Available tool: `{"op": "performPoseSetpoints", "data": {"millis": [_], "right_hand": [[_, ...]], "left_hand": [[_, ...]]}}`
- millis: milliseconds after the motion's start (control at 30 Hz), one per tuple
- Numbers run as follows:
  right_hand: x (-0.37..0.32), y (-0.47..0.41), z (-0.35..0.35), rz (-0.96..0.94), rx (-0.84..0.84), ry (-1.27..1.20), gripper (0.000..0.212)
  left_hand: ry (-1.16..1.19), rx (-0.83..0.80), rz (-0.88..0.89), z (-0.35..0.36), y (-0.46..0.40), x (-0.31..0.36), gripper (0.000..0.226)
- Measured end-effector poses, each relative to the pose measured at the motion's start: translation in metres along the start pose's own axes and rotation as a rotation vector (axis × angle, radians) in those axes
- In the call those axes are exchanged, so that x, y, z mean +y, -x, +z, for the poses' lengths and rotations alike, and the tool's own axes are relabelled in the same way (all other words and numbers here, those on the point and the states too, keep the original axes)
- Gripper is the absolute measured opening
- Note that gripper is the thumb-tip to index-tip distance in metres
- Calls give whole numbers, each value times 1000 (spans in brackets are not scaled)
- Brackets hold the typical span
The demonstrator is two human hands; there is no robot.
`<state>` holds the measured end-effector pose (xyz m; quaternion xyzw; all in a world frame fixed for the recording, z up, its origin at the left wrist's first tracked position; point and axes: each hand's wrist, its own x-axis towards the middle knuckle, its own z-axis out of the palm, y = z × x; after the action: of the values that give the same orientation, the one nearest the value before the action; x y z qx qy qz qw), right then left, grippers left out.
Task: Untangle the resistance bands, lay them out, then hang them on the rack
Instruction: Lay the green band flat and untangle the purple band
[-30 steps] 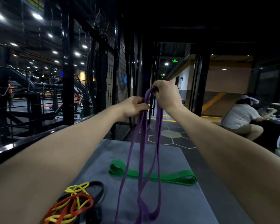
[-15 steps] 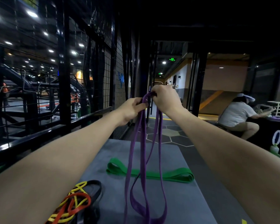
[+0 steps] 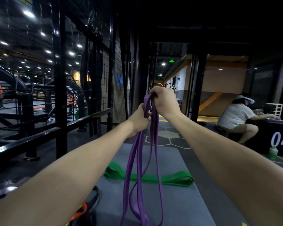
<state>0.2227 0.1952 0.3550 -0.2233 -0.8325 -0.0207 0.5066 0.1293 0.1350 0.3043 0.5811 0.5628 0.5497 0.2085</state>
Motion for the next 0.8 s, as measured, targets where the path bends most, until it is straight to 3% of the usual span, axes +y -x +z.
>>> {"op": "performPoseSetpoints", "data": {"millis": [200,333,500,600,700,800], "right_hand": [[5,3,-4,116,50,-83,29],[19,3,-13,323,166,-147,34],[46,15,-13,508,201,-146,34],[62,27,-10,623,210,-148,33],[71,37,-12,689,221,-140,30],[85,47,-15,714,247,-125,31]], "left_hand": [[16,-32,18,12,-2,-19,36],[-8,-143,-92,14,13,-40,31],[129,-155,-229,17,21,-60,31],[-78,-241,-179,22,16,-71,32],[-332,-205,-131,28,14,-90,34],[-383,-215,-190,31,17,-118,27]]}}
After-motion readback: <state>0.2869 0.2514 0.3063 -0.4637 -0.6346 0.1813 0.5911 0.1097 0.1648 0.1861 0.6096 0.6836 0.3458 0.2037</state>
